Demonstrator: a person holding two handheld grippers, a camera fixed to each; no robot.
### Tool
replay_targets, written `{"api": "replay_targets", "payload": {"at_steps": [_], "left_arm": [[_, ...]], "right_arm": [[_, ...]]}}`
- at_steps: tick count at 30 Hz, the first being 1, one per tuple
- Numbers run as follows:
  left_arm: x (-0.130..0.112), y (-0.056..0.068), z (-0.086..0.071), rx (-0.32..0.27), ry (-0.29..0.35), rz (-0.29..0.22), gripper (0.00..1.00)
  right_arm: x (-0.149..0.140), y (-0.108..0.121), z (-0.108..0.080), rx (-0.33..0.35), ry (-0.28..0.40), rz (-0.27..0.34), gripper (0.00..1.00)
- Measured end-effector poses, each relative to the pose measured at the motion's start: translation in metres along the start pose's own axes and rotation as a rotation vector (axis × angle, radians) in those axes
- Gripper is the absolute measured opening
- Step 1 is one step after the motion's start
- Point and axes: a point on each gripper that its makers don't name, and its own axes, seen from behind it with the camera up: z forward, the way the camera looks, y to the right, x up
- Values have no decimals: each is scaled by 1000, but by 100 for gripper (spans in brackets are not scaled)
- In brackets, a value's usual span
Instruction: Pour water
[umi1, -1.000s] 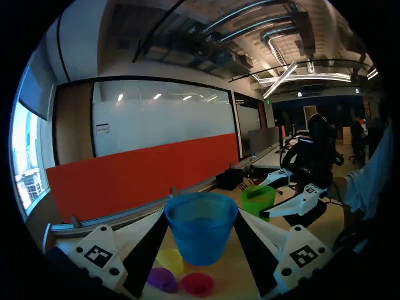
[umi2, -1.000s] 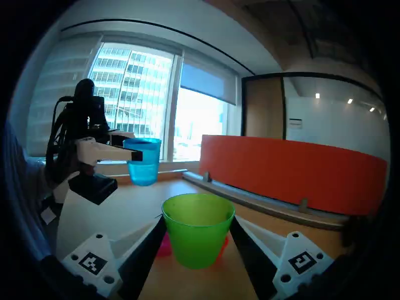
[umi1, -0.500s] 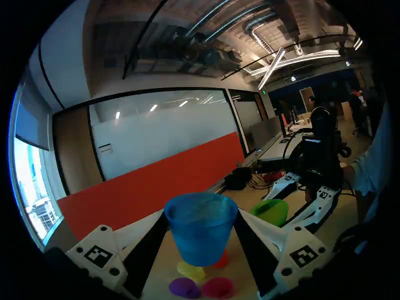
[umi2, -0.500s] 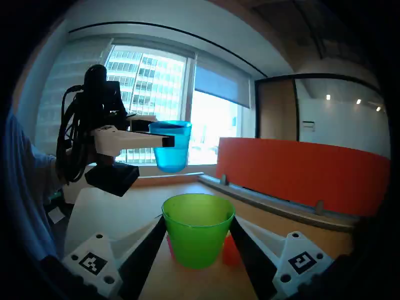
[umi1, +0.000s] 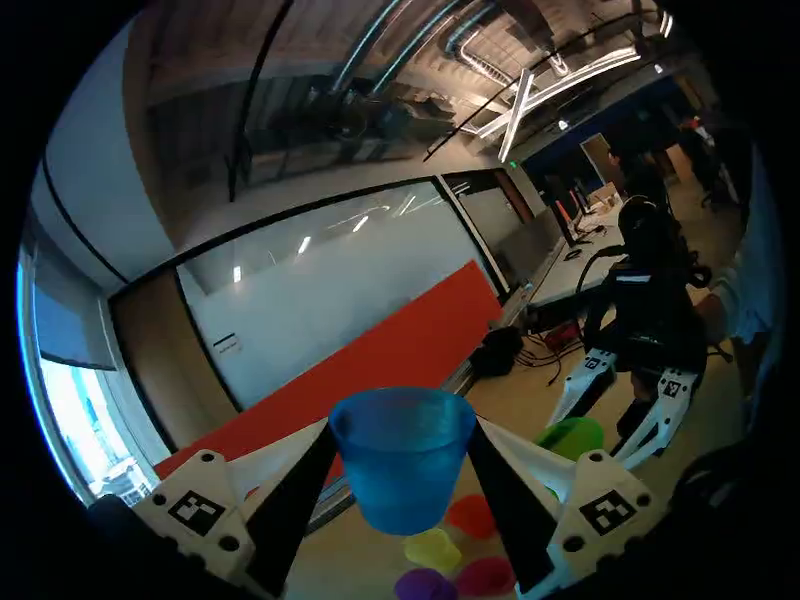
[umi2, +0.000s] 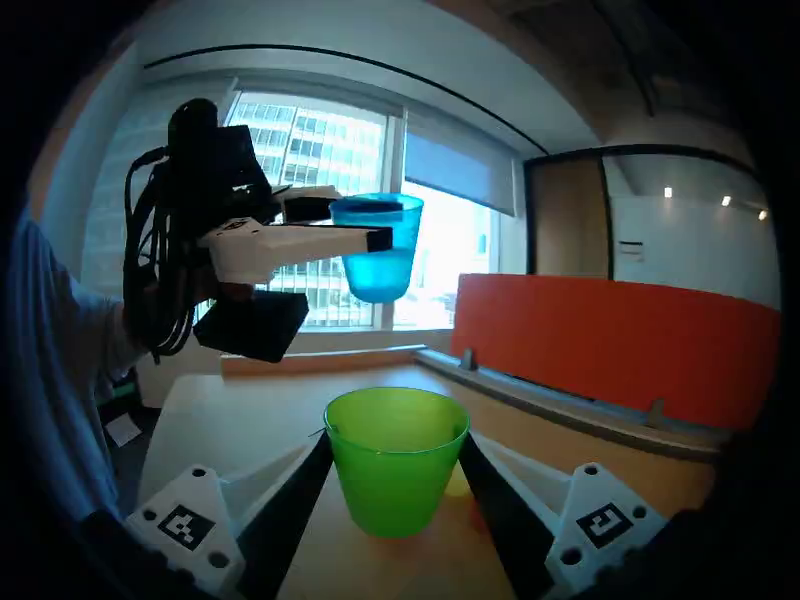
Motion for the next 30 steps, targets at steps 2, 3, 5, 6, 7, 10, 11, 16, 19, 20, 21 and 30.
{"api": "replay_targets", "payload": {"at_steps": [2,3,5,6,7,10,11,16,19,20,21,30], "left_arm": [[4,0,0,3,4,30,87],[6,1,0,5,6,44,87],[10,1,-1,9,11,74,87],[12,1,-1,11,14,89,87],[14,1,-2,15,18,106,87],[22,1,-4,26,27,153,87],[24,1,-5,29,29,169,87],[31,2,-9,39,34,240,87],[32,3,-9,39,34,269,87],[33,3,-9,39,35,277,87],[33,3,-9,40,36,286,87],[37,-2,-7,62,44,370,87]], "right_arm": [[0,-2,2,7,1,1,90],[0,-3,3,10,1,1,90],[-1,-6,4,19,1,3,90],[-1,-7,4,23,1,4,90],[-1,-7,5,26,1,3,90],[0,-10,7,34,1,0,90],[0,-10,7,36,0,-1,89],[1,-14,10,47,2,-2,89],[2,-17,12,54,3,-3,89],[2,-18,13,57,3,-3,89],[2,-19,14,59,3,-4,89],[4,-24,18,70,1,-14,89]]}}
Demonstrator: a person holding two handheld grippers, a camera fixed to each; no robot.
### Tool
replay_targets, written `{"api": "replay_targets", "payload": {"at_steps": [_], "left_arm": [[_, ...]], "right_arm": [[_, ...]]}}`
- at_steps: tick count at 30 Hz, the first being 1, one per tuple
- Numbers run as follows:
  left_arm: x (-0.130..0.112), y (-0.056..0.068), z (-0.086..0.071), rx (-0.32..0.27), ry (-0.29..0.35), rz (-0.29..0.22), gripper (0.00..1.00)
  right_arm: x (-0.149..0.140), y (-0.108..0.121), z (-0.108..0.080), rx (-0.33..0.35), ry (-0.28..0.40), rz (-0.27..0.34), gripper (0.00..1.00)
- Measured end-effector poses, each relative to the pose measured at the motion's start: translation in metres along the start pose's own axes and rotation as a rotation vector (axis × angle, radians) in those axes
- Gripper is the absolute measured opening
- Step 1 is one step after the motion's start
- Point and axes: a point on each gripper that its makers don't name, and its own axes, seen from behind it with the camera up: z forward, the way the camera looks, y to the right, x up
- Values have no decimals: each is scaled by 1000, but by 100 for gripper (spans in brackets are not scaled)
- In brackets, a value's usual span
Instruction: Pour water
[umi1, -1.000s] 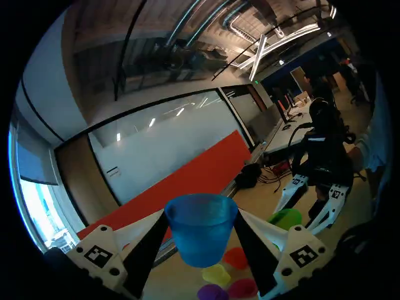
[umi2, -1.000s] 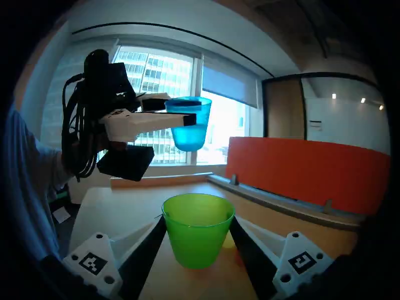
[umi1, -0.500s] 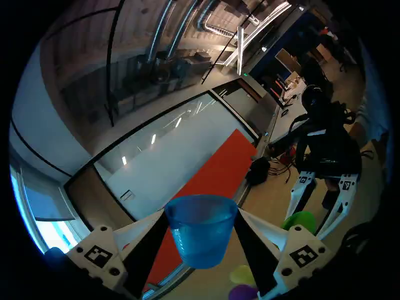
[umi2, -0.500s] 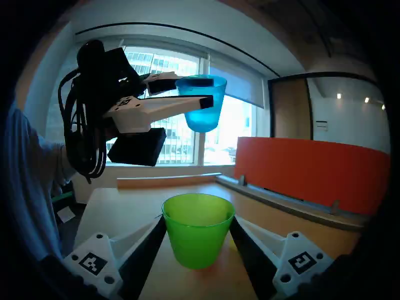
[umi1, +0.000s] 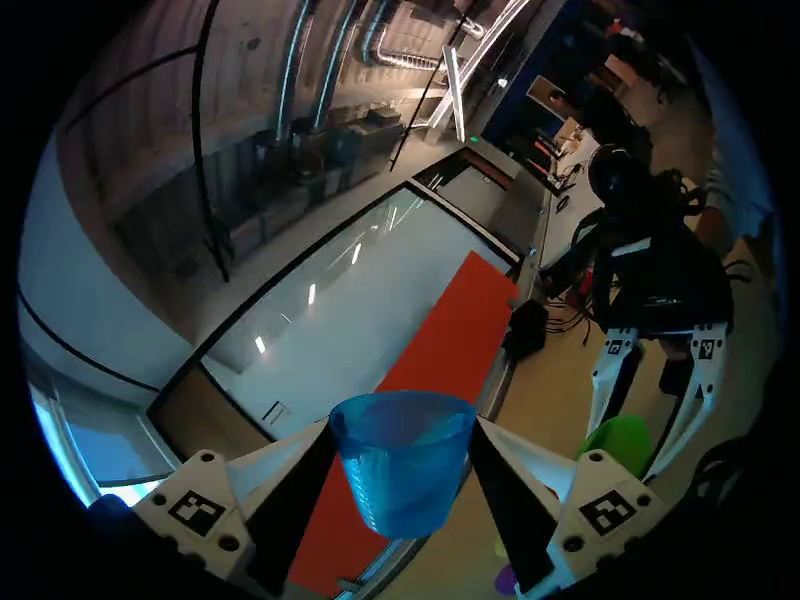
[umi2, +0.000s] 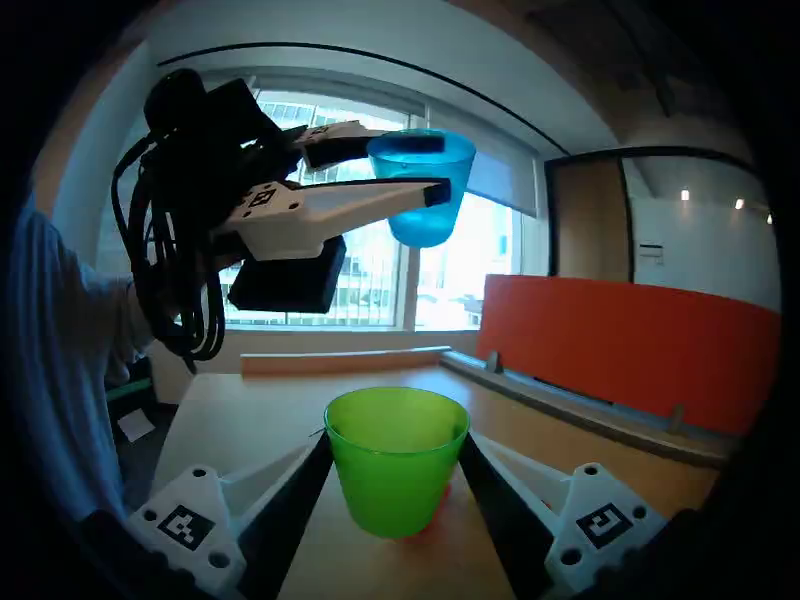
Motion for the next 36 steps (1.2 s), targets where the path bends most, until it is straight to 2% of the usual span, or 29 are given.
{"api": "replay_targets", "payload": {"at_steps": [6,24,36], "left_arm": [[2,-2,2,4,6,42,87],[11,0,6,23,17,223,87],[15,2,7,24,22,284,87]], "right_arm": [[1,-1,0,5,5,4,89],[1,7,-3,-7,19,11,89],[2,8,-6,-10,20,8,89]]}}
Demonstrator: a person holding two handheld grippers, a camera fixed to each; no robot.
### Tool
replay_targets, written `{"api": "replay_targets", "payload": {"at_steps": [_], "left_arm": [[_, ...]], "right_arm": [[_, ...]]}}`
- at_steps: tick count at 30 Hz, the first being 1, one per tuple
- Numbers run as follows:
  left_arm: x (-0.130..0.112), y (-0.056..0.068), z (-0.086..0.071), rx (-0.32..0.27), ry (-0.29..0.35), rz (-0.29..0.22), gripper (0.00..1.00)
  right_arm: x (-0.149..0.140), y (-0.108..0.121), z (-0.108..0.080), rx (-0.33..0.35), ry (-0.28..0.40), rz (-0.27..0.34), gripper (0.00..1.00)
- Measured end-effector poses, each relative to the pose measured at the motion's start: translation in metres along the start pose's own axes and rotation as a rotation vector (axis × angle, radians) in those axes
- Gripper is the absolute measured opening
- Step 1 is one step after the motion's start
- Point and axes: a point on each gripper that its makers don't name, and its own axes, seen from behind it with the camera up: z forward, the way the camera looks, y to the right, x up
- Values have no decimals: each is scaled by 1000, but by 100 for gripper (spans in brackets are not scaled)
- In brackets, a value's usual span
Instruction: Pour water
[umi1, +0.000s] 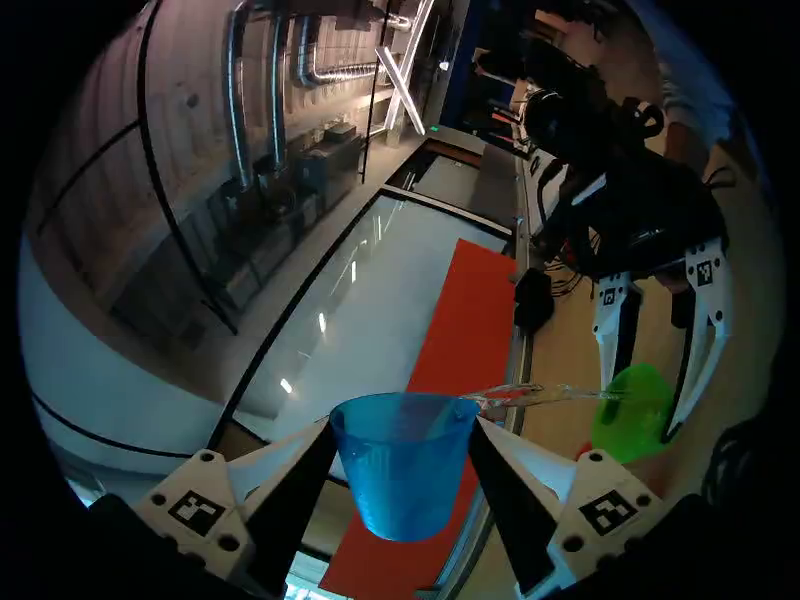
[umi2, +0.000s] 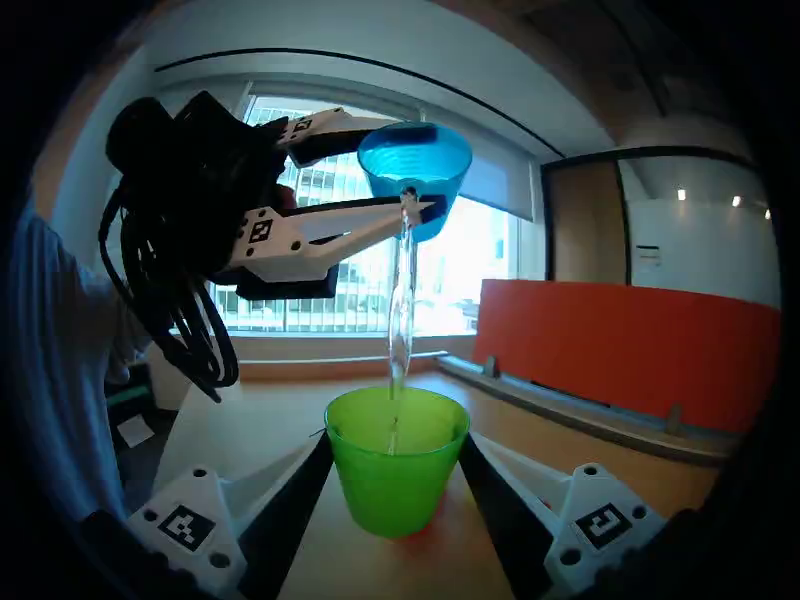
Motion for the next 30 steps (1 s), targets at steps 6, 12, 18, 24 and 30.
{"api": "replay_targets", "payload": {"at_steps": [6,12,18,24,30], "left_arm": [[1,-2,1,7,2,23,87],[1,-6,1,15,2,41,87],[2,-9,1,19,5,60,87],[2,-13,3,26,8,80,87],[6,-15,4,24,13,108,87]], "right_arm": [[2,1,-2,-1,3,-2,89],[4,2,-3,-4,4,-7,89],[5,3,-5,-5,7,-10,88],[5,4,-5,-6,6,-15,88],[5,4,-6,-8,10,-15,88]]}}
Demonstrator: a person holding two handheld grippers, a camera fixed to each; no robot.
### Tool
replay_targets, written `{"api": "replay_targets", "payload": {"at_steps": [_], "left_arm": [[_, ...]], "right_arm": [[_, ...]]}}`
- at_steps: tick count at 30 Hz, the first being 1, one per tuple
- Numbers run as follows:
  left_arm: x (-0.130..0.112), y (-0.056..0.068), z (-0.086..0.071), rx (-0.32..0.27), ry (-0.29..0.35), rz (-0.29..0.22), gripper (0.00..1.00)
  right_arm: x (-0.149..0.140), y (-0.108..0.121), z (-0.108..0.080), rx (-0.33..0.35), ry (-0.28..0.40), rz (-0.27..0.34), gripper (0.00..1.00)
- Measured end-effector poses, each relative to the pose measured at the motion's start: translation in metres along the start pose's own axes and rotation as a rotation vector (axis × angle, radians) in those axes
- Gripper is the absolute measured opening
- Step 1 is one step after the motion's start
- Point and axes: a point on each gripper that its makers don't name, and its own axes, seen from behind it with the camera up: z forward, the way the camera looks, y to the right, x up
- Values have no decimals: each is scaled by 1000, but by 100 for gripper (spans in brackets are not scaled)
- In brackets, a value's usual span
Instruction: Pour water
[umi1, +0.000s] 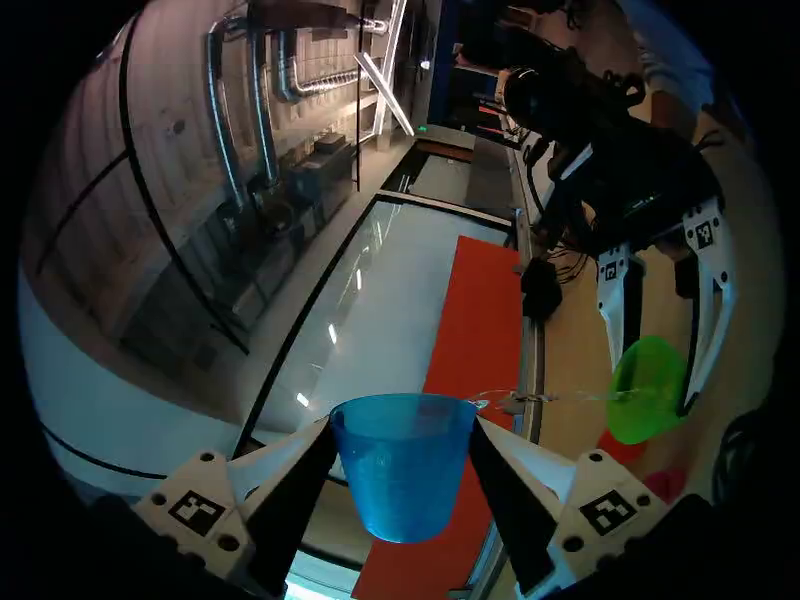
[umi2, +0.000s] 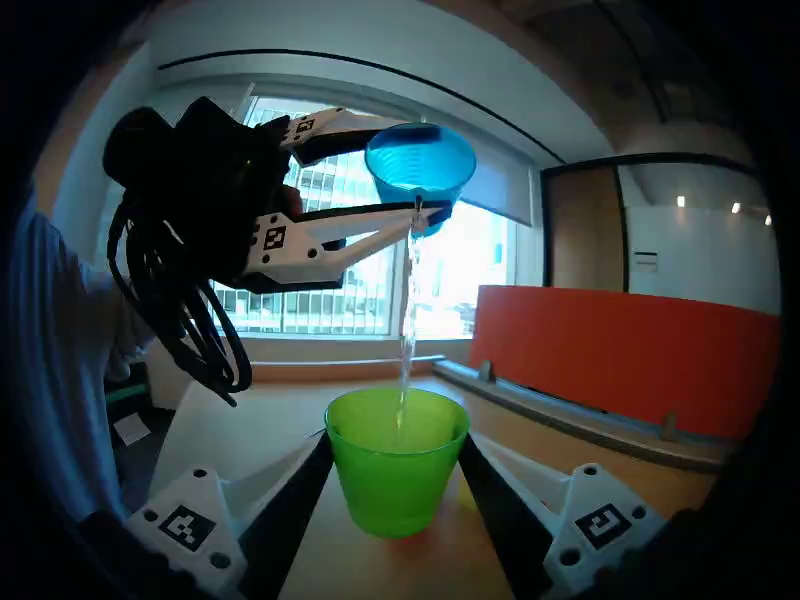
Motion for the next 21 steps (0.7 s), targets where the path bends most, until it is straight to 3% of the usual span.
{"api": "replay_targets", "payload": {"at_steps": [21], "left_arm": [[5,-2,-2,-10,8,85,87]], "right_arm": [[3,-2,0,-2,6,-6,88]]}}
